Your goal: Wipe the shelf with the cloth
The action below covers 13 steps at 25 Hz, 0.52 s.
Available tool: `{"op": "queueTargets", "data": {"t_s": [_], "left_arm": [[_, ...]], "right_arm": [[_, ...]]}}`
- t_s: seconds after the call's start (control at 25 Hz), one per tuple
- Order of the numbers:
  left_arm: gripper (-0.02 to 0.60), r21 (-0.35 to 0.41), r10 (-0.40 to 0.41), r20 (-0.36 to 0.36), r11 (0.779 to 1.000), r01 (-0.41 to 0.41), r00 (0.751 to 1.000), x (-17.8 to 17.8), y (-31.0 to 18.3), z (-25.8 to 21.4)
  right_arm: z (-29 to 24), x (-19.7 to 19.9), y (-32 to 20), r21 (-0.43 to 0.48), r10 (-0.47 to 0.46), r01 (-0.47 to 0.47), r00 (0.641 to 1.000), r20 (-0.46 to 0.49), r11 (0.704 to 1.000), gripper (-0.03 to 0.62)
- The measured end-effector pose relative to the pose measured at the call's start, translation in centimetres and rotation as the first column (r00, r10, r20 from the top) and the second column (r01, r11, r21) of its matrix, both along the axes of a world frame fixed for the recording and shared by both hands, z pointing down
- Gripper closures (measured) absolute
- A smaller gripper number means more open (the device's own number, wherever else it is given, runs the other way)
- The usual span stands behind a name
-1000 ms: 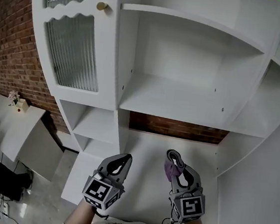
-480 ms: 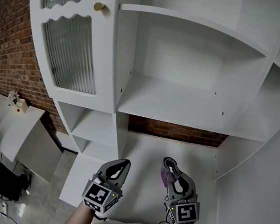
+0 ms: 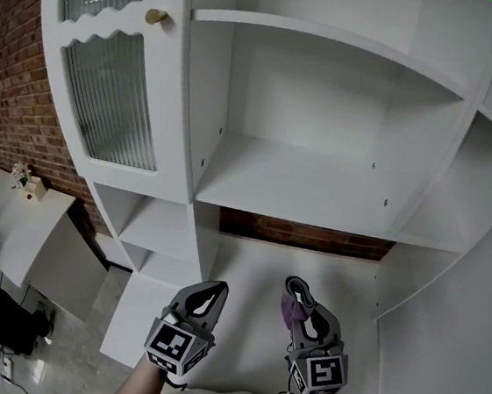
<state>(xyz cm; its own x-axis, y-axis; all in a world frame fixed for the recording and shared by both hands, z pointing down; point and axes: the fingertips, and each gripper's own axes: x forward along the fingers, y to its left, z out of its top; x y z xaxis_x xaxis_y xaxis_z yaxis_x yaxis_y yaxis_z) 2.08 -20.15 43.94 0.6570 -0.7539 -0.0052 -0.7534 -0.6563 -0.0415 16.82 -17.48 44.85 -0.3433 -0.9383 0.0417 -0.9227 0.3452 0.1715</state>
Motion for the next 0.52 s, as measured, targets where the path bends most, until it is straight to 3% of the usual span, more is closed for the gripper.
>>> {"op": "queueTargets", "data": {"t_s": [0.52], "left_arm": [[0.569,-0.013,-0.012,-0.012,1.000,0.012,1.000,1.9,-0.9,-0.6]], "right_arm": [[-1.1,1.4,-0.7,0.019,0.008,-0.008,1.000,0.005,1.000,0.519]]}}
